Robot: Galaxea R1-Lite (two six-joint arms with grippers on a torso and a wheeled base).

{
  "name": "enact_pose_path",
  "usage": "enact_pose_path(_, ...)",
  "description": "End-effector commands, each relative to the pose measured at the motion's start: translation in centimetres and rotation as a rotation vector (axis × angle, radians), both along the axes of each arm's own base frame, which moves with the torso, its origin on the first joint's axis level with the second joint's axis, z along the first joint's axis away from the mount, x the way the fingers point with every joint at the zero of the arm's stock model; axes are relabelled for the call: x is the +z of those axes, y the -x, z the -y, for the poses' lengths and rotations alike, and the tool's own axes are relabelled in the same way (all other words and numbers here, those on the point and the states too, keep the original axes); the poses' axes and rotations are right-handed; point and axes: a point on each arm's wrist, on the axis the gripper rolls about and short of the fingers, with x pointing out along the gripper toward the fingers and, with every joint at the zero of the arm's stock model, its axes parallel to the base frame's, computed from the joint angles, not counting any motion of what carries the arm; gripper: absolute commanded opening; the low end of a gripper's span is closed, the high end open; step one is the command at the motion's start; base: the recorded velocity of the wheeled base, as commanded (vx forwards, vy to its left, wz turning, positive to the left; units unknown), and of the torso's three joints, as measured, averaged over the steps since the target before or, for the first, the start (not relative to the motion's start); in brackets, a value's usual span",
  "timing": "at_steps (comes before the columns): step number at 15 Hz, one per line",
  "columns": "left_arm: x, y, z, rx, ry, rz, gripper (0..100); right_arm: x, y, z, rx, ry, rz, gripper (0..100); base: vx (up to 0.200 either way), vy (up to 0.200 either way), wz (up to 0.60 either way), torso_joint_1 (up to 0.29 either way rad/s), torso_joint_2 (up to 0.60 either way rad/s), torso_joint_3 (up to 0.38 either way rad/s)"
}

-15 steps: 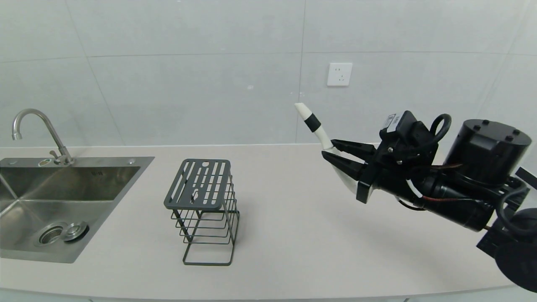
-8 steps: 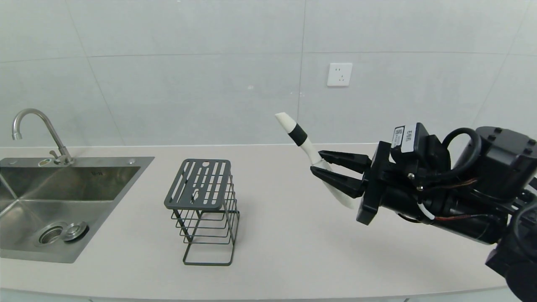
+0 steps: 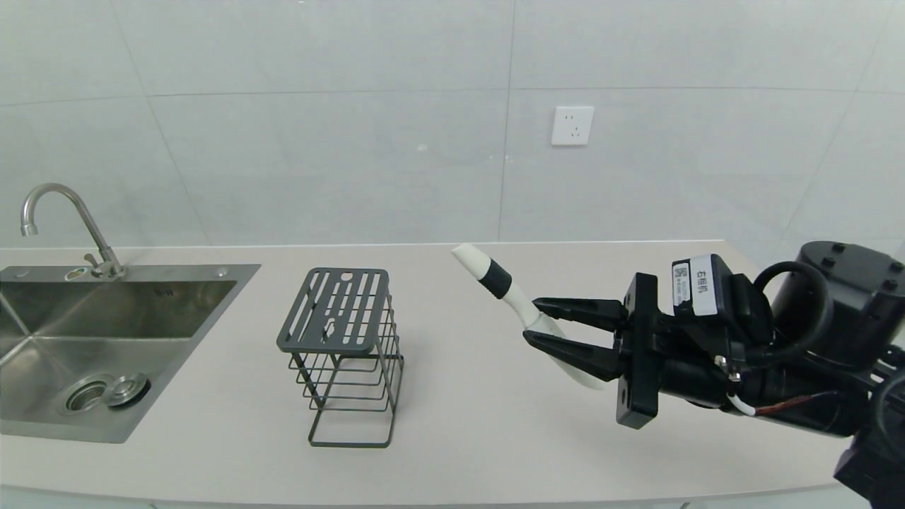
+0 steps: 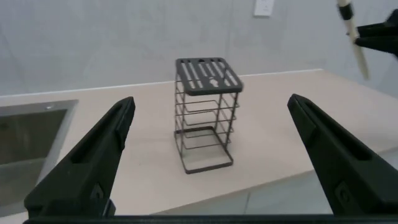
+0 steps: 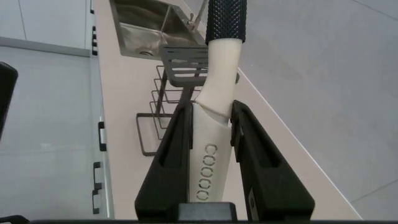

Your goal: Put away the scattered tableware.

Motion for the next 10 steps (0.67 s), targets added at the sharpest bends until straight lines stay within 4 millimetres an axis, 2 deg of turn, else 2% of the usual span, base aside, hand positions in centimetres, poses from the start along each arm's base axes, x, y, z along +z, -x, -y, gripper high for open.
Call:
enact_pose_path(1, 2.9, -1.5, 0.1, -0.122, -0.017, -0.087, 100, 0.1, 0.4, -0.1, 0.015, -0.001, 0.000, 0, 0.000, 0.000, 0.00, 0.000, 0.00, 0.000)
enact_pose_path(3, 4.9, -3.5, 0.5, -0.300, -0.041, -0.124, 100, 0.3, 0.7, -0.3, 0.049, -0.007, 0.007, 0, 0.000, 0.000, 0.00, 0.000, 0.00, 0.000)
enact_pose_path(4, 5.2, -4.1, 0.6, -0.351, -0.047, -0.129, 100, 0.4, 0.7, -0.4, 0.053, -0.011, 0.009, 0, 0.000, 0.000, 0.00, 0.000, 0.00, 0.000)
enact_pose_path(5, 5.7, -6.0, 1.2, -0.472, -0.063, -0.162, 100, 0.5, 0.7, -0.6, 0.054, -0.017, 0.007, 0, 0.000, 0.000, 0.00, 0.000, 0.00, 0.000)
enact_pose_path(6, 5.8, -6.8, 1.4, -0.499, -0.072, -0.176, 100, 0.6, 0.8, -0.7, 0.057, -0.019, 0.007, 0, 0.000, 0.000, 0.00, 0.000, 0.00, 0.000)
enact_pose_path(7, 6.0, -8.8, 2.3, -0.588, -0.113, -0.197, 100, 0.8, 0.9, -0.9, 0.067, -0.025, 0.010, 0, 0.000, 0.000, 0.00, 0.000, 0.00, 0.000)
enact_pose_path(9, 6.3, -10.8, 3.9, -0.719, -0.141, -0.188, 100, 0.7, 1.3, -1.3, 0.087, -0.036, -0.028, 0, 0.000, 0.000, 0.00, 0.000, 0.00, 0.000)
enact_pose_path(10, 6.3, -11.1, 4.3, -0.745, -0.143, -0.188, 100, 0.7, 1.4, -1.3, 0.091, -0.038, -0.034, 0, 0.000, 0.000, 0.00, 0.000, 0.00, 0.000)
